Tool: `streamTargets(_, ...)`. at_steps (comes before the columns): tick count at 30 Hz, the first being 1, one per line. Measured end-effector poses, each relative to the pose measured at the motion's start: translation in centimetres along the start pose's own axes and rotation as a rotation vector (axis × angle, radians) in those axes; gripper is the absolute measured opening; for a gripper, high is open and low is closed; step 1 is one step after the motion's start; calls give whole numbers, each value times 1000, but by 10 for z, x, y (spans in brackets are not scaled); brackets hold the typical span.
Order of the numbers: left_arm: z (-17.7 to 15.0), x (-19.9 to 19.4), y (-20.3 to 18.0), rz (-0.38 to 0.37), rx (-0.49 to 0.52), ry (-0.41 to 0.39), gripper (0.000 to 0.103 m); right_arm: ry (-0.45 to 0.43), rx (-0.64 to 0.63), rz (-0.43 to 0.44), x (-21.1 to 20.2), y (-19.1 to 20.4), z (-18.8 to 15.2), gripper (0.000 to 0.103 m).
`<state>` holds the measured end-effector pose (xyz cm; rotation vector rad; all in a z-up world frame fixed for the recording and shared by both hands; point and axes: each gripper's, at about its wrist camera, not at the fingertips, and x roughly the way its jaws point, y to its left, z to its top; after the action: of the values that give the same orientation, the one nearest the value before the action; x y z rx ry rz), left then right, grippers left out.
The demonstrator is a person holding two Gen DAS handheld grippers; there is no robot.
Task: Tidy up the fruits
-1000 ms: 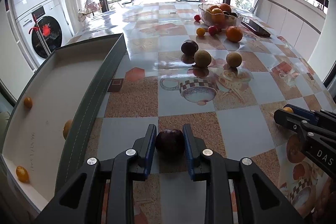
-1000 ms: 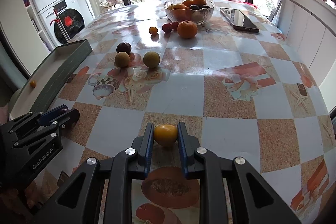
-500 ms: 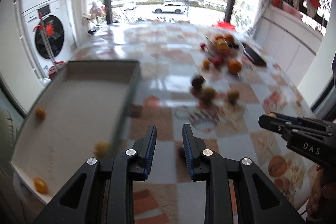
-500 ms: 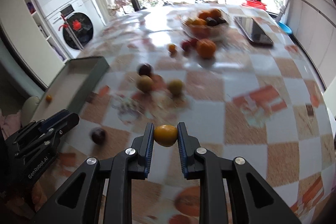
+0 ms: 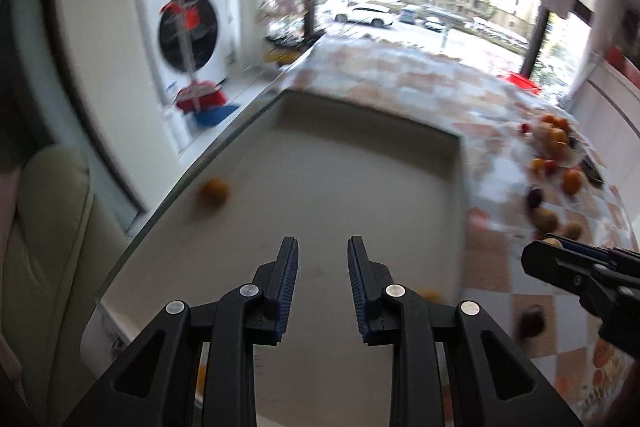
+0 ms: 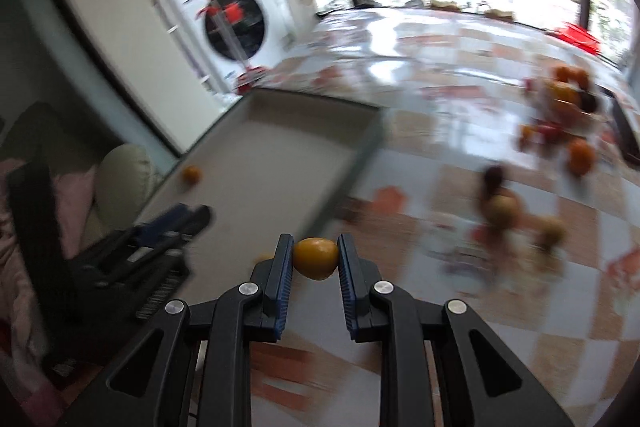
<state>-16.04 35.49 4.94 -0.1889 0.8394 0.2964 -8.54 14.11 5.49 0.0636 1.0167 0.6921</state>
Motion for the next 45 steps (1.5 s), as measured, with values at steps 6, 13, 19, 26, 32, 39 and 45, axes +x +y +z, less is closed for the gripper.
streamTargets(6, -10, 15, 13, 48, -11, 31, 28, 74, -59, 56, 33, 37, 4, 25)
streamTargets(13, -17, 13, 13, 73, -30, 4, 99, 80, -14, 55, 34, 31, 3, 92)
streamTargets(19, -12, 0, -8, 29, 23, 1, 99, -29, 81, -1, -5, -12, 5, 103)
streamTargets(26, -15, -42, -83, -95, 214, -85, 99, -7, 296, -233, -33, -114, -37, 103)
streamTargets(32, -37, -28, -160, -205, 327, 1, 99, -32, 364, -451, -64, -188, -86, 103)
streamTargets(39, -58, 11, -192, -122, 340, 54, 99, -62, 331, -580, -80, -224, -121, 103)
streamTargets(45, -63, 15, -183, -143, 291, 63, 102, -78, 319, -598, -79, -224, -123, 103)
